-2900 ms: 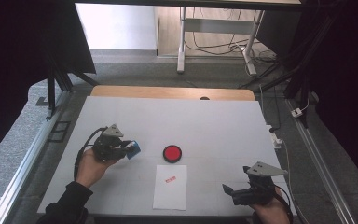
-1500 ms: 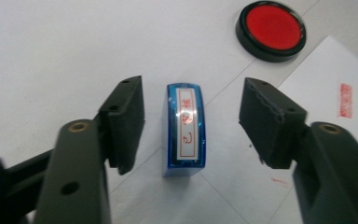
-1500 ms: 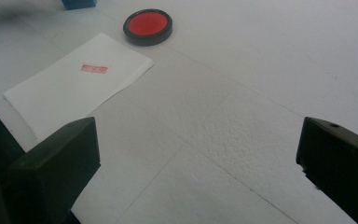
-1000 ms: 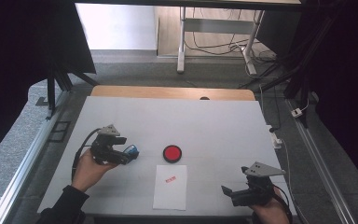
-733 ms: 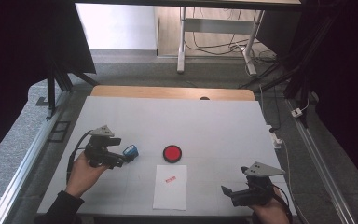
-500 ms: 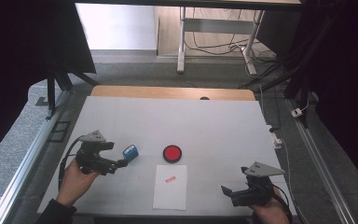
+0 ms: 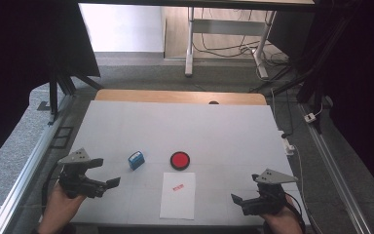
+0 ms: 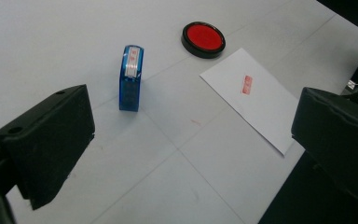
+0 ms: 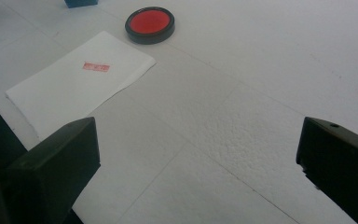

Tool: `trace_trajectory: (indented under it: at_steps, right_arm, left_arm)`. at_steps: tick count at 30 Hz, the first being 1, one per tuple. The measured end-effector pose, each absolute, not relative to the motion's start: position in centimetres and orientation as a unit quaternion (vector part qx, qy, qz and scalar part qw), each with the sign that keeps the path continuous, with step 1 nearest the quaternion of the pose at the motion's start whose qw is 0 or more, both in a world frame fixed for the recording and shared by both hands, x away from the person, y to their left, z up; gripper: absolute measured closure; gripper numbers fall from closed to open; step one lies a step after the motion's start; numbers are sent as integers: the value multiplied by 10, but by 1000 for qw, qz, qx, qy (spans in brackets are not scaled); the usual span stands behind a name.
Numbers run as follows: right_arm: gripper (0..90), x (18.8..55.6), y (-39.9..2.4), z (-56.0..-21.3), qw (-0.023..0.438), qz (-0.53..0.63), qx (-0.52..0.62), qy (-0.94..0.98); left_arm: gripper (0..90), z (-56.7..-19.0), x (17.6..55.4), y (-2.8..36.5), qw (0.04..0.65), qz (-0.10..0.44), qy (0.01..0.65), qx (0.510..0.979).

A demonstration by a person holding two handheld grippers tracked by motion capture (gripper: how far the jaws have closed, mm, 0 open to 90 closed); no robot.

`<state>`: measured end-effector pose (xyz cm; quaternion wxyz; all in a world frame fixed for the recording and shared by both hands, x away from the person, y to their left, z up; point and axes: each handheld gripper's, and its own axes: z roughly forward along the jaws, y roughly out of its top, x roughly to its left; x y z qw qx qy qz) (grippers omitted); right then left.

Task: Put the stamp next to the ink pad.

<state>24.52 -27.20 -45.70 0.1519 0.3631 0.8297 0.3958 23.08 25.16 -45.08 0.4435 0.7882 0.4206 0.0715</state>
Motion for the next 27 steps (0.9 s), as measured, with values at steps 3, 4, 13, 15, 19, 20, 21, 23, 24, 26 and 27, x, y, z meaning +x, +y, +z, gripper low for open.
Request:
trace_trajectory:
  at_steps: [3,4,13,15,19,20,21,23,24,26,27]
  right_arm:
    - [0,245,-272,-457,151,397,364,829]
    - [0,245,-272,-457,151,397,364,829]
    - [0,245,-272,-457,151,397,365,829]
    - [0,245,-272,-457,151,396,365,829]
    - [0,245,-272,-457,151,396,365,829]
    - [0,245,-272,-457,151,396,365,829]
    - [0,245,-272,-457,151,396,365,829]
    - [0,245,-272,-457,151,396,365,829]
    - [0,245,-272,-457,151,396,365,829]
    - [0,245,-272,-457,152,394,365,830]
    - [0,245,-271,-457,152,393,365,830]
  left_arm:
    - [0,-453,224,254,444,74,423,786]
    - [0,-453,222,256,444,74,423,787]
    - [0,-459,200,271,444,88,442,774]
    - [0,-461,196,275,444,92,448,771]
    - [0,-466,189,281,437,92,460,767]
    - [0,-467,187,282,435,92,463,767]
    - [0,-468,186,283,433,94,465,767]
    - [0,-470,183,285,426,95,469,768]
    - [0,-471,182,285,422,97,470,769]
    - [0,-473,180,284,410,101,473,773]
    - [0,-475,180,284,402,104,474,777]
